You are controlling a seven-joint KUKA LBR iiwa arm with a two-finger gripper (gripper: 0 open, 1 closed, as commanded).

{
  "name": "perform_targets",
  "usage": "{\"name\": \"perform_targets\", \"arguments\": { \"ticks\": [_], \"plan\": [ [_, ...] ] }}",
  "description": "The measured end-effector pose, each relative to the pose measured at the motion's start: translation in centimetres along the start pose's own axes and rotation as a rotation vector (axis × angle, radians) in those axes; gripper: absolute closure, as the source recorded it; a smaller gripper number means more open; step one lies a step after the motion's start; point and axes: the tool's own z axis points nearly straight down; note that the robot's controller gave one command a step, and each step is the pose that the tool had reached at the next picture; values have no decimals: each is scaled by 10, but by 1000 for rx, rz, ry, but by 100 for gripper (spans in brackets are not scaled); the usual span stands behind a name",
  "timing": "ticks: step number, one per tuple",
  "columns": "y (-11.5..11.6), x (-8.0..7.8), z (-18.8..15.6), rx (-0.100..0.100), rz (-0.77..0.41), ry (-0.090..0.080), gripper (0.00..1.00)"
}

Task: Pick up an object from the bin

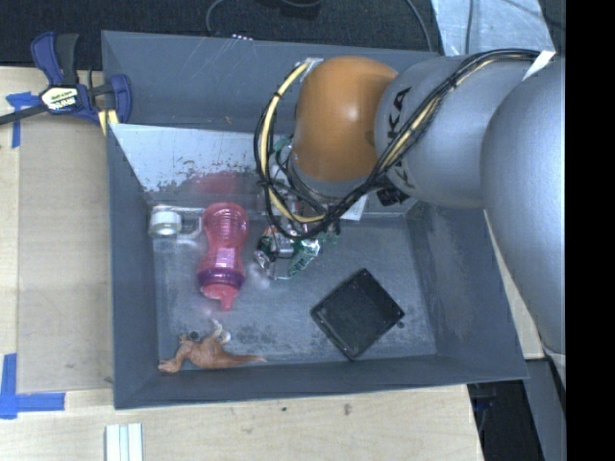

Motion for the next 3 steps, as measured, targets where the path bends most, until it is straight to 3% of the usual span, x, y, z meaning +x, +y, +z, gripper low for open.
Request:
{"name": "perform_targets", "arguments": {
  "ticks": [2,3],
  "plan": [
    [-7,5,1,-2,63,-7,0],
    [-51,12,28,-3,112,-10,0]
  ]
}}
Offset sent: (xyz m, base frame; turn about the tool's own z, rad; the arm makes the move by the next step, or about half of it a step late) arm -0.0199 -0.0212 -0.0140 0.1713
